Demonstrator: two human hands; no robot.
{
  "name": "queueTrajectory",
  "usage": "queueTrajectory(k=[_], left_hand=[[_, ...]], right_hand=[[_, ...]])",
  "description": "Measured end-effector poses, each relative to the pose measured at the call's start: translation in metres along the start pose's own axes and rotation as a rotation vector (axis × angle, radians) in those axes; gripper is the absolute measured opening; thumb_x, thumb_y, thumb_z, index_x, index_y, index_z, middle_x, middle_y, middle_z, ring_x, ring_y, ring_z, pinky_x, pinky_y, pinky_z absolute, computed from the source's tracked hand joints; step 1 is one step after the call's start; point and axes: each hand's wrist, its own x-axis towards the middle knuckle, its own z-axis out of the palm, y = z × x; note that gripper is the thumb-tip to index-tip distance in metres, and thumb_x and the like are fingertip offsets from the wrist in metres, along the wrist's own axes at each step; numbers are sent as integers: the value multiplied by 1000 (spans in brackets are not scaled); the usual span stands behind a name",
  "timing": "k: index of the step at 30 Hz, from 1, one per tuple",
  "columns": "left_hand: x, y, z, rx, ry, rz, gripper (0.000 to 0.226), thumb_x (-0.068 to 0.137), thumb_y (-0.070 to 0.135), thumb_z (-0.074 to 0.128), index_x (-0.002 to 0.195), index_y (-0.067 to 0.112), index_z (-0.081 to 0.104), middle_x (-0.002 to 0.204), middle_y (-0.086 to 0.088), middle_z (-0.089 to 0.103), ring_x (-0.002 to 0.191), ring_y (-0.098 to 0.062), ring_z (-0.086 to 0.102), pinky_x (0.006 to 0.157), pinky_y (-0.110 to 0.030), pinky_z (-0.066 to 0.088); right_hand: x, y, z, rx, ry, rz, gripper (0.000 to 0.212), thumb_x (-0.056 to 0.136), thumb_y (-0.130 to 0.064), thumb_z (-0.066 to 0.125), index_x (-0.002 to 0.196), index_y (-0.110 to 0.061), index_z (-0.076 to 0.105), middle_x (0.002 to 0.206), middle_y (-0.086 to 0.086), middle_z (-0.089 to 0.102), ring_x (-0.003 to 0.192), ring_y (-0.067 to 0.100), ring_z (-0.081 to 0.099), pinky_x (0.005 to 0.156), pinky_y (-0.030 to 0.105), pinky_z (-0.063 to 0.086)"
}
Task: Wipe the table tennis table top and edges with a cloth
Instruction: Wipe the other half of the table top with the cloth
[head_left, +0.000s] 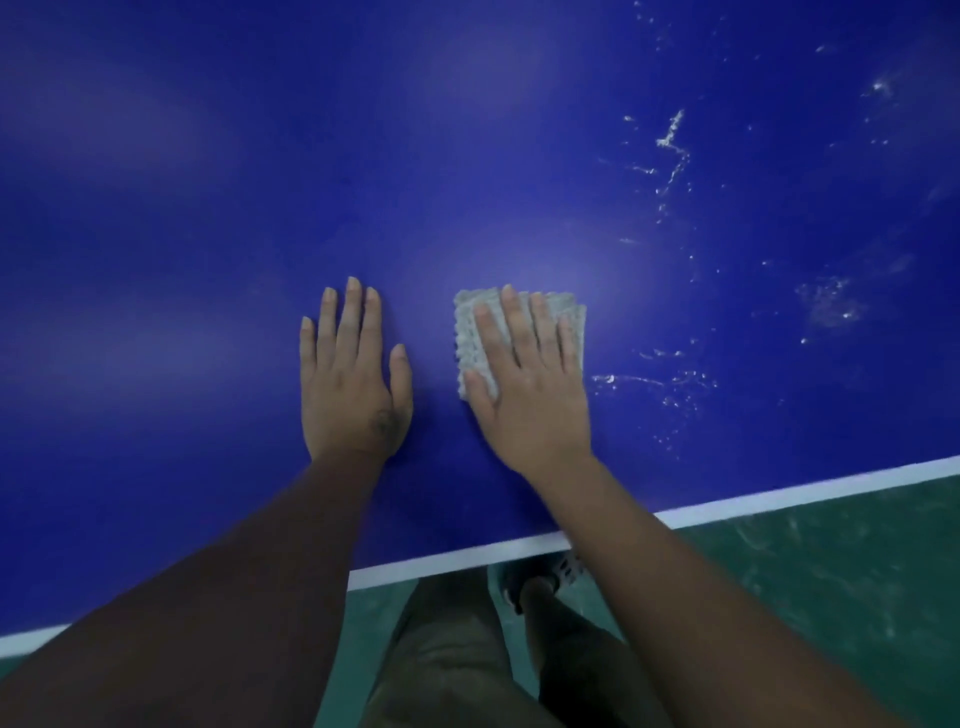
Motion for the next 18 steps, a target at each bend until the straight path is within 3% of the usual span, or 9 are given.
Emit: queueTrajectory(k=[3,6,10,13,16,18], left_hand=[[-1,1,-1,-10,21,0,62,113,36,40,168,8,33,178,-8,26,167,-28,16,135,-53,14],[-1,4,-3,-2,2,-9,62,114,37,38,169,9,31,179,-7,24,167,-26,14,136,-52,12],[-2,5,-2,22,1,-11,63,114,39,35,170,11,29,180,-5,22,168,-25,13,136,-49,10],[-3,4,-3,19,10,-5,62,114,39,33,170,11,30,179,-4,22,167,-25,14,136,-48,10],[-4,4,-2,26,15,3,62,115,39,32,169,10,31,179,-5,24,167,-26,16,136,-47,10],[-5,4,-2,29,20,3,62,114,38,32,169,9,32,179,-6,25,167,-27,17,136,-47,10]], right_hand=[[-36,64,-7,-29,-25,25,69,110,-53,31,171,-24,18,180,4,7,166,29,4,133,56,10],[-70,114,-17,-52,-49,209,71,110,-55,23,172,-22,13,180,6,3,166,31,1,134,56,2],[-69,84,-11,-40,5,425,72,109,-52,21,172,-19,12,180,11,4,165,37,3,132,60,-2],[-59,14,2,3,21,291,71,108,-49,29,172,-22,13,180,10,4,165,37,1,131,60,-10],[-84,-38,11,63,-38,29,69,109,-50,33,171,-24,18,180,8,5,166,32,1,130,63,3],[-112,-34,13,87,-74,-87,67,110,-54,36,170,-27,24,180,4,9,166,29,3,131,61,9]])
